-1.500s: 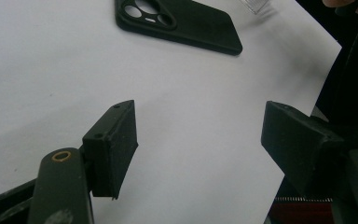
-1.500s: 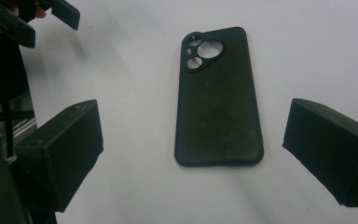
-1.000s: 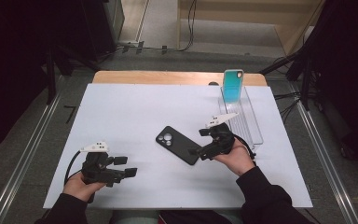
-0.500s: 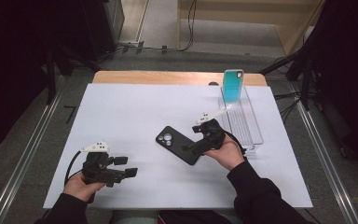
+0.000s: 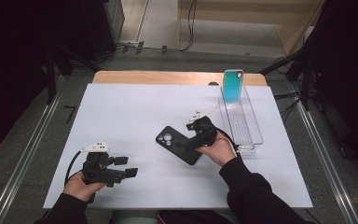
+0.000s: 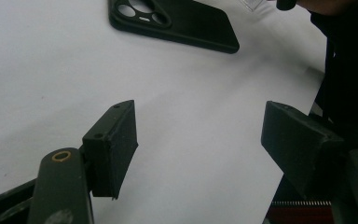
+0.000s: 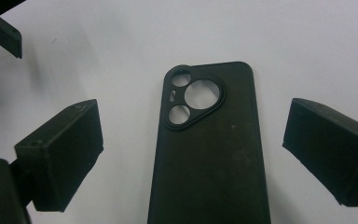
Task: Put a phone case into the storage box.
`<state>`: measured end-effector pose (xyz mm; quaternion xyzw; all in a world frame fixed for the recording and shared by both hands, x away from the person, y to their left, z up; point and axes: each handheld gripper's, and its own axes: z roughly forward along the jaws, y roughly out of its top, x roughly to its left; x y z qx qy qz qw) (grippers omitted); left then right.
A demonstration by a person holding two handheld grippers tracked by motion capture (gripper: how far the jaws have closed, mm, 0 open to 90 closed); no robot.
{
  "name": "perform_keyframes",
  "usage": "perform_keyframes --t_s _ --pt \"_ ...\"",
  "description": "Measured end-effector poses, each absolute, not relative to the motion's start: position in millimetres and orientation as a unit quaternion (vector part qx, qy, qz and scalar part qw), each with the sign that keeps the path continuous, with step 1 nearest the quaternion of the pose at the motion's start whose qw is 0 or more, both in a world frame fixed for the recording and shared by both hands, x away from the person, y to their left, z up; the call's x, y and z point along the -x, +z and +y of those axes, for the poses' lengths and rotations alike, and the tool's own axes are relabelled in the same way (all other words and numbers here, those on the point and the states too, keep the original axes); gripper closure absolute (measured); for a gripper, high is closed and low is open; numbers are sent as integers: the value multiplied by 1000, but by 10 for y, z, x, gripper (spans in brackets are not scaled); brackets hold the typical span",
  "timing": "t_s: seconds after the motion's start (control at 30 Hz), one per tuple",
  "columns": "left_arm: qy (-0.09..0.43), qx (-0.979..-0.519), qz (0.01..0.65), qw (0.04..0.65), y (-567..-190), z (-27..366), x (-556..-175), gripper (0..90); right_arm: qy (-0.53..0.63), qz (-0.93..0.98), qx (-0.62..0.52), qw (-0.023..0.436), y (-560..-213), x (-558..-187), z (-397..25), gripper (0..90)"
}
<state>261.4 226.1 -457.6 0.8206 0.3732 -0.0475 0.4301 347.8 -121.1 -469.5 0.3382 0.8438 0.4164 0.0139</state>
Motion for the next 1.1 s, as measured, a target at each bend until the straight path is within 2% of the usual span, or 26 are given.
perform_keyframes --t_s 1.1 --pt "-47 -819 372 434 -4567 2260 -2607 267 371 865 -338 14 -4963 -3519 -1096 42"
